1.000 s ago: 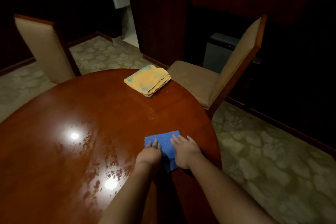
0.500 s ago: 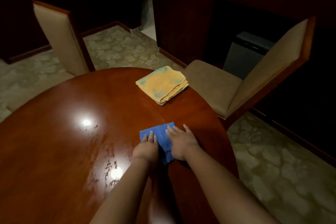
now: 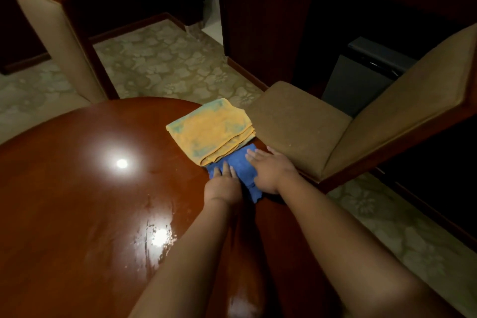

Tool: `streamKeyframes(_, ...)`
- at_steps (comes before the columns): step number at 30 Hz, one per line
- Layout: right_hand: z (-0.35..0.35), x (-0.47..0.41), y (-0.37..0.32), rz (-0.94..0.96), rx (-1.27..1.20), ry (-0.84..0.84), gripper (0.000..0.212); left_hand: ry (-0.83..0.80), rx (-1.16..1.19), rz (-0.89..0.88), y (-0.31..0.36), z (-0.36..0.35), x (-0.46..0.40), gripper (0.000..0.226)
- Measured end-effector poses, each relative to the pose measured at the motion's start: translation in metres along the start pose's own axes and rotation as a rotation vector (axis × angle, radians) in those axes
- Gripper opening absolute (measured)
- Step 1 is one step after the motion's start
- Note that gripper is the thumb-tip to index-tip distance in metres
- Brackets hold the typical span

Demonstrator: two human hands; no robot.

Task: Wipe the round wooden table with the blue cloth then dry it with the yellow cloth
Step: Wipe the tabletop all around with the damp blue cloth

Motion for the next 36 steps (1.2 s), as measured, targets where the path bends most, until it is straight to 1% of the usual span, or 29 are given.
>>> streamKeyframes(4, -0.013, 0.025, 0.020, -0.076, -0.088, -0.014, 0.064, -0.024, -0.053, -0.061, 0.025, -0.003, -0.008, 0.061)
streamKeyframes(7, -0.029, 0.056, 0.022, -0.139, -0.121, -0.015, 0.065, -0.058, -0.150, -0.123, 0.043, -0.013, 0.002, 0.064)
streamKeyframes(12, -0.063, 0.115, 0.000, -0.225, -0.215, -0.018, 0.065, -0.095, -0.236, -0.238, 0.059, -0.037, 0.047, 0.067)
streamKeyframes(17, -0.083, 0.183, -0.042, -0.292, -0.216, -0.083, 0.067, -0.123, -0.261, -0.329, 0.060, -0.077, 0.114, 0.064)
streamKeyframes(22, -0.100, 0.247, -0.098, -0.383, -0.229, -0.071, 0.067, -0.118, -0.322, -0.396, 0.049, -0.114, 0.175, 0.060)
streamKeyframes(27, -0.108, 0.285, -0.154, -0.399, -0.218, -0.083, 0.069, -0.128, -0.313, -0.426, 0.020, -0.141, 0.221, 0.065)
streamKeyframes(31, -0.105, 0.299, -0.194, -0.357, -0.182, -0.096, 0.070, -0.128, -0.348, -0.428, -0.009, -0.157, 0.245, 0.066)
streamKeyframes(36, -0.094, 0.295, -0.230, -0.269, -0.149, -0.107, 0.060, -0.133, -0.339, -0.382, -0.052, -0.164, 0.267, 0.062)
Point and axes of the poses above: each hand's wrist, its own x-axis away from the middle knuckle, its own z-axis out of the back of the hand, y = z × x, the point moved 6 cm from there along -x, towards the middle knuckle, and after that the axes turned 12 degrees about x, right-handed, at the moved point
